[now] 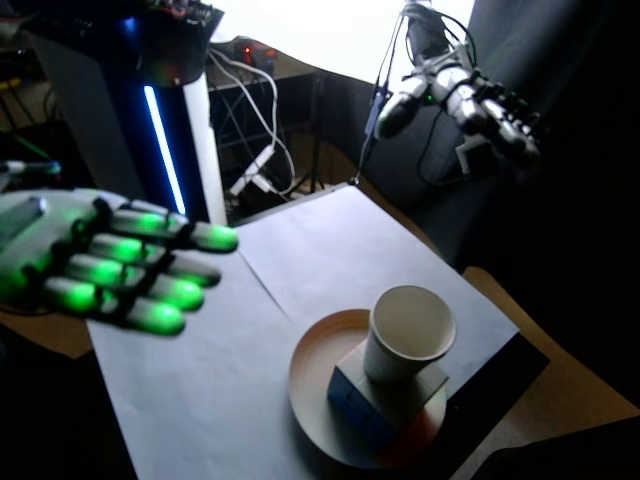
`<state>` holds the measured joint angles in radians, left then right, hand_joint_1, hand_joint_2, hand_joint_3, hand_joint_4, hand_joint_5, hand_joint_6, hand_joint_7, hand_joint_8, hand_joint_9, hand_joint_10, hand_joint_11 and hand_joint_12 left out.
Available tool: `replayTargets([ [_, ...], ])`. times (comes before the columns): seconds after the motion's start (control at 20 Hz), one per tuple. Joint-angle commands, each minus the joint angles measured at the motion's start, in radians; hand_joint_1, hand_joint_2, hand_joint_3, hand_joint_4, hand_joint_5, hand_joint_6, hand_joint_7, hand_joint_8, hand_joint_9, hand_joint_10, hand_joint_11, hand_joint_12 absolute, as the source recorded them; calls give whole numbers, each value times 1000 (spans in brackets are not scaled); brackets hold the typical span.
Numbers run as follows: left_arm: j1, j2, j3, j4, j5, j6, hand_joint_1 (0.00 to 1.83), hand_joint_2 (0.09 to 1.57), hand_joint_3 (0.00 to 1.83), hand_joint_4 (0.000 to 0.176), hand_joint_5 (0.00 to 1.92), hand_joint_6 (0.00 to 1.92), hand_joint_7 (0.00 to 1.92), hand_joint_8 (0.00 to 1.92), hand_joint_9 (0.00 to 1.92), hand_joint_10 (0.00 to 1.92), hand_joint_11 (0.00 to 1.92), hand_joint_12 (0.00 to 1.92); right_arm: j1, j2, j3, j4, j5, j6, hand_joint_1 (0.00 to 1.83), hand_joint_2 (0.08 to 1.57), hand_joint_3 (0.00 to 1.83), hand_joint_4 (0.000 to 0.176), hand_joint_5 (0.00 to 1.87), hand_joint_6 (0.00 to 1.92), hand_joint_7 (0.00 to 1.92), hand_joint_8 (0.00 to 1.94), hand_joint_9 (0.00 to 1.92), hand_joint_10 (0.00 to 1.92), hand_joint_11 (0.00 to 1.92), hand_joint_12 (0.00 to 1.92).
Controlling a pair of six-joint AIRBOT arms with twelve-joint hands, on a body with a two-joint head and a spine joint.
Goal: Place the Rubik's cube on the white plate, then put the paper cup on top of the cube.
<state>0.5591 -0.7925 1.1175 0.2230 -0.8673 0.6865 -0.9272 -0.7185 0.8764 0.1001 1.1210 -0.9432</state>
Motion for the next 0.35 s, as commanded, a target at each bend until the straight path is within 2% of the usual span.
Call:
replayTargets([
  [0.0, -3, 13, -2, -43, -142, 1, 307, 1218, 3, 176, 0, 0, 0, 0, 0, 0, 0, 0, 7, 12, 3, 32, 162, 0, 188, 1306, 0, 114, 0, 0, 0, 0, 0, 0, 0, 0],
  [0.05, 15, 25, -8, -54, -161, 6, 312, 1219, 3, 176, 0, 0, 0, 0, 0, 0, 0, 0, 7, 17, 2, 32, 168, 0, 188, 1315, 2, 115, 0, 0, 0, 0, 0, 0, 0, 0],
  [0.1, 29, 34, -14, -65, -173, 17, 416, 1232, 4, 176, 0, 0, 0, 0, 0, 0, 0, 0, 7, 21, 2, 32, 175, 0, 196, 1344, 14, 54, 0, 0, 0, 0, 0, 0, 0, 0],
  [0.15, 42, 44, -22, -72, -180, 24, 467, 1208, 0, 176, 0, 0, 0, 0, 0, 0, 0, 0, 7, 23, 2, 32, 185, 0, 210, 1316, 0, 51, 0, 0, 0, 0, 0, 0, 0, 0],
  [0.3, 65, 62, -39, -80, -211, 36, 465, 1185, 0, 176, 0, 0, 0, 0, 0, 0, 0, 0, 7, 23, 1, 32, 209, 0, 196, 1284, 0, 65, 0, 0, 0, 0, 0, 0, 0, 0],
])
